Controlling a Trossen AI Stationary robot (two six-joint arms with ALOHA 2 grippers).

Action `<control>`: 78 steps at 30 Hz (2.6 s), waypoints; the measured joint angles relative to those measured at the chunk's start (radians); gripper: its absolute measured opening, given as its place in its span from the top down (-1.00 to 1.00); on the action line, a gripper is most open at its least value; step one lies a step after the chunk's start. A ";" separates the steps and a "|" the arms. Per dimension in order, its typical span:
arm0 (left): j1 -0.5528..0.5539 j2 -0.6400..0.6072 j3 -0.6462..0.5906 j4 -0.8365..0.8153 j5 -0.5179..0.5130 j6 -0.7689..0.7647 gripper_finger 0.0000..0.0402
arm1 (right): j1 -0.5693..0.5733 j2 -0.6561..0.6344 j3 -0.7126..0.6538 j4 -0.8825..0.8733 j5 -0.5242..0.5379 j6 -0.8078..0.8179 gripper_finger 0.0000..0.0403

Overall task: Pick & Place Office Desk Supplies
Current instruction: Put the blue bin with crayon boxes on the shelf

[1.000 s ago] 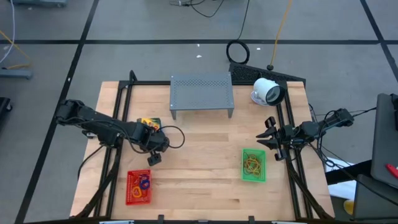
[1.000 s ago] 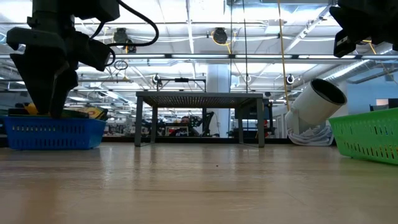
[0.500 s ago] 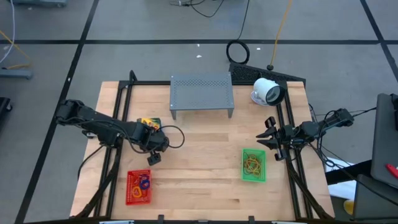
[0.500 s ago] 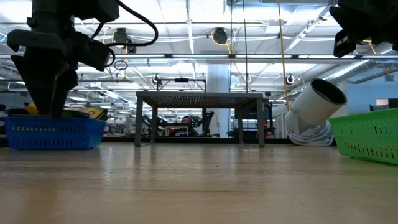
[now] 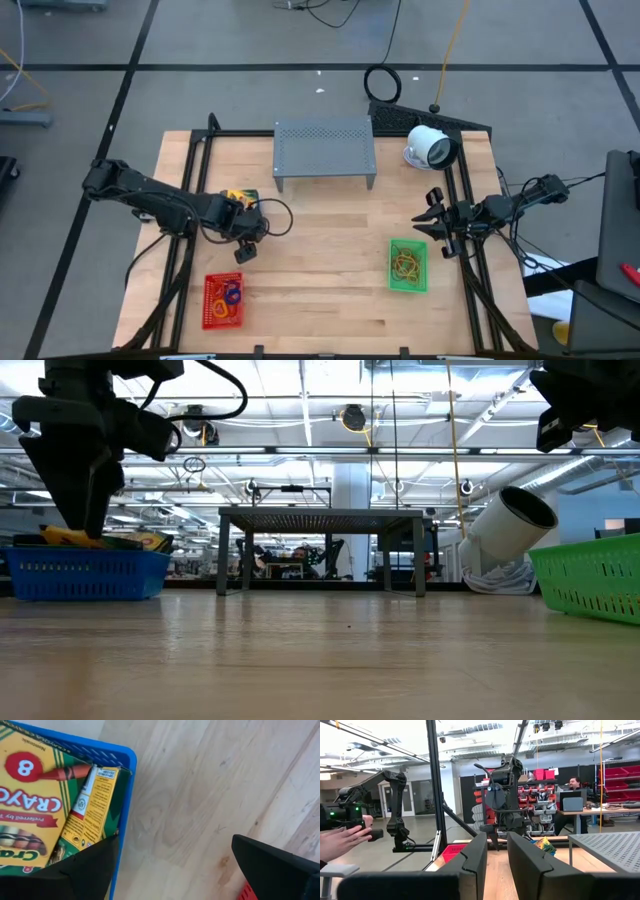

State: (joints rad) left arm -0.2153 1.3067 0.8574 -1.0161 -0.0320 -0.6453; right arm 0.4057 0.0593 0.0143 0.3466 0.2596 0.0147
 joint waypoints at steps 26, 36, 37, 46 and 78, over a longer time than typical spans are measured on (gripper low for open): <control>0.000 0.000 -0.067 0.061 -0.005 -0.018 -0.97 | 0.000 0.000 0.000 0.000 0.000 0.000 0.67; 0.000 0.002 -0.067 0.086 -0.029 -0.010 -0.97 | 0.000 0.000 0.000 0.000 0.000 0.000 0.67; 0.000 0.002 -0.067 0.086 -0.029 -0.010 -0.97 | 0.000 0.000 0.000 0.000 0.000 0.000 0.67; 0.000 0.002 -0.117 0.156 -0.011 -0.004 -0.97 | 0.000 0.000 0.000 0.000 0.000 0.000 0.67; -0.009 0.002 -0.137 0.205 -0.019 -0.068 -0.97 | 0.000 0.000 0.000 0.000 0.000 0.000 0.67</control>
State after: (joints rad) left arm -0.2248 1.3087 0.7200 -0.8108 -0.0515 -0.7134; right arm 0.4057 0.0593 0.0143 0.3462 0.2596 0.0150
